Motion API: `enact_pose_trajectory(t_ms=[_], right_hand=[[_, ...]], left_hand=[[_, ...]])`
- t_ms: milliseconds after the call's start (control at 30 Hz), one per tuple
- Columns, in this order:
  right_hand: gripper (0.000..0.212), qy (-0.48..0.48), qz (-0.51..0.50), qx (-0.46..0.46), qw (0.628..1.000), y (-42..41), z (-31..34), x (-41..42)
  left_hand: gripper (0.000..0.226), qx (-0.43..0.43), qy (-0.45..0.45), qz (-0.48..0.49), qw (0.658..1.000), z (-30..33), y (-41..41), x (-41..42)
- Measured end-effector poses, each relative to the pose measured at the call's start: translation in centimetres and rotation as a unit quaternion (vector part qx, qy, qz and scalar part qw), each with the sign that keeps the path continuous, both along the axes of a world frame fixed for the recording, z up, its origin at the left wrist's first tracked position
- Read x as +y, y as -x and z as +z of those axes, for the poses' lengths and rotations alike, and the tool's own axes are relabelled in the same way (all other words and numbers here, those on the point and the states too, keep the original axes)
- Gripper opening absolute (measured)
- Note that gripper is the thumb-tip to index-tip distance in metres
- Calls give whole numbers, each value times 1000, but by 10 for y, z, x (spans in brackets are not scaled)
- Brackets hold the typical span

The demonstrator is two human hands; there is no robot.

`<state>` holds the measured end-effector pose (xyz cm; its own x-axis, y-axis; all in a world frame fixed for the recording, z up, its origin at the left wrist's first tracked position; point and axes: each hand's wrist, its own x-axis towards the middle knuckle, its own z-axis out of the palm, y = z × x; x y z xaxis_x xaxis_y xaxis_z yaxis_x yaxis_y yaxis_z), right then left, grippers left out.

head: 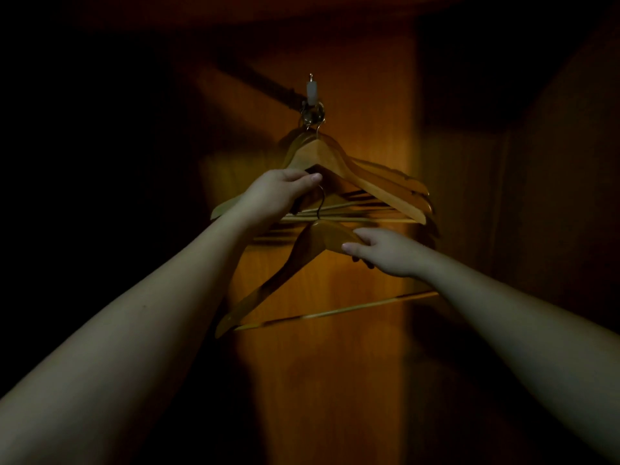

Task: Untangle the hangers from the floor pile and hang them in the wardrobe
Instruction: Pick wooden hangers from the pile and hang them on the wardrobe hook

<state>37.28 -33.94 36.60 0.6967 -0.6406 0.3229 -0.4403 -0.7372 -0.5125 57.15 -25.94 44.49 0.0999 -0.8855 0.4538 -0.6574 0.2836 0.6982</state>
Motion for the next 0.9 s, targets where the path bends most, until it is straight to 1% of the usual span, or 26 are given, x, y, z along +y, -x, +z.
enact_pose_trajectory(t_ms=[67, 133, 300, 433, 467, 533, 633, 700, 800, 867, 900], right_hand=[[26, -2, 3, -1, 1000, 1, 4, 1], [27, -1, 2, -2, 1000, 1, 6, 1], [25, -6, 5, -6, 1000, 2, 7, 3], [23, -19, 6, -7, 1000, 2, 10, 4], [23, -19, 3, -7, 1000, 2, 11, 2], [23, -26, -7, -21, 999, 2, 13, -2], [21, -45, -36, -64, 996, 10, 19, -11], [20, -49, -58, -87, 993, 17, 29, -17], [20, -52, -85, -117, 988, 23, 48, -25], [20, -61, -93, -144, 983, 25, 63, -28], [19, -67, -92, -154, 982, 25, 69, -29]], left_hand=[[27, 35, -3, -21, 999, 1, -4, -3], [27, 57, -6, -42, 997, 2, -5, -5], [26, 69, -18, -68, 995, 1, -5, -7], [33, 87, -32, -84, 992, 3, -11, -9], [36, 77, -33, -74, 994, 3, -13, -11], [42, 31, -25, -32, 999, 3, -15, -12], [47, -13, -18, 35, 999, -1, -22, -9], [43, -37, -39, 66, 996, -5, -28, -4], [33, -74, -61, 81, 992, -13, -35, 3], [28, -116, -48, 91, 988, -15, -41, 3], [29, -145, -30, 101, 984, -14, -45, 1]])
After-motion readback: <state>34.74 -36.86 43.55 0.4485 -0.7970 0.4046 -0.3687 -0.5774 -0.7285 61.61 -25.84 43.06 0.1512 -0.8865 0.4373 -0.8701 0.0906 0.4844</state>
